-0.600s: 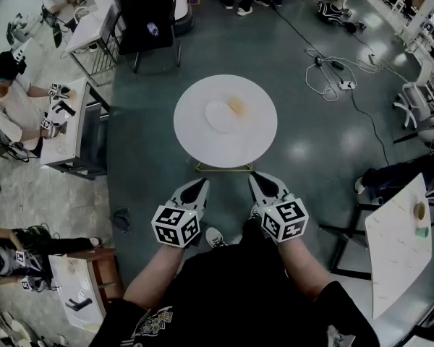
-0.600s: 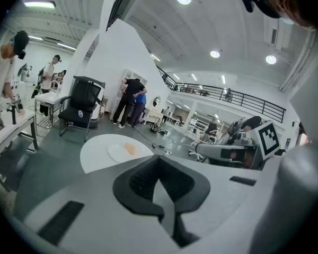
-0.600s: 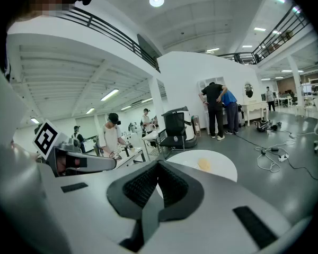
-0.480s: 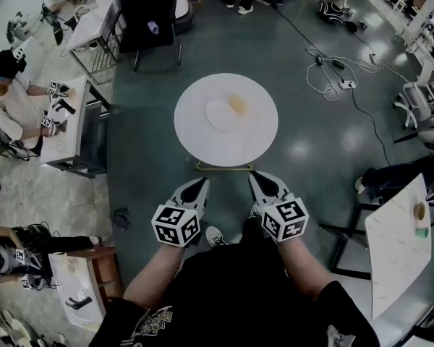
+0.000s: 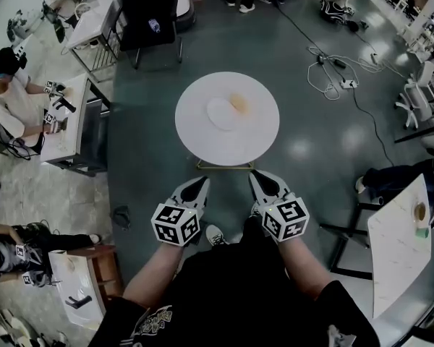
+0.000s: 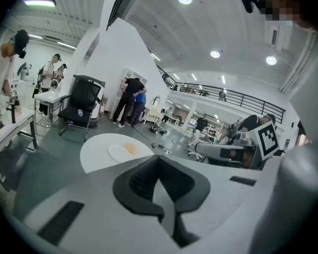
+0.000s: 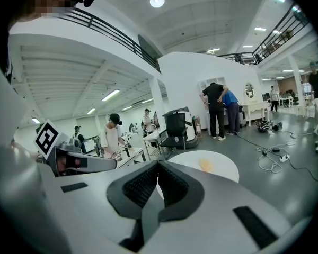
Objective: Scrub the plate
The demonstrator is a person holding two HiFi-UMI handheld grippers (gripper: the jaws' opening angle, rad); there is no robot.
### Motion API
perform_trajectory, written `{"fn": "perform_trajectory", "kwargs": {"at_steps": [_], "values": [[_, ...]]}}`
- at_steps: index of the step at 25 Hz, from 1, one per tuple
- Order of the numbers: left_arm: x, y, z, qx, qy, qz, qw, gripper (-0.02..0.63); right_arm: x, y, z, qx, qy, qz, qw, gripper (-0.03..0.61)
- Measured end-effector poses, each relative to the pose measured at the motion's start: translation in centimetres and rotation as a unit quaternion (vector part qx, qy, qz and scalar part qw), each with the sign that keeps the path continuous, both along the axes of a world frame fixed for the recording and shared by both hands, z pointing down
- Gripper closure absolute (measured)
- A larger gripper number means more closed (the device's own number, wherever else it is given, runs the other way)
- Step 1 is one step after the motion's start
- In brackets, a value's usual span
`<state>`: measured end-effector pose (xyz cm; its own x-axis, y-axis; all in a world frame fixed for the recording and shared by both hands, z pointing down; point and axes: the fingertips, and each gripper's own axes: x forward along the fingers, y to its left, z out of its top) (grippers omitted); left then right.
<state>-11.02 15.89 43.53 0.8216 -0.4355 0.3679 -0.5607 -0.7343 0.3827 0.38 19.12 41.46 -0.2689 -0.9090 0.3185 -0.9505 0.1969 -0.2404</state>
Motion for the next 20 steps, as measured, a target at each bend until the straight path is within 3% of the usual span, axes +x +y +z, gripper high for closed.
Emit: {"fn": "perform_trajectory", "kwargs": {"at_steps": [20], "values": [[-1.6,-0.1,0.1,-0.003,0.004,-0.004,1.0000,0.607,-1.1,0.0,0.0,-0.003,0.002,0.008,1.000,0.557]]}}
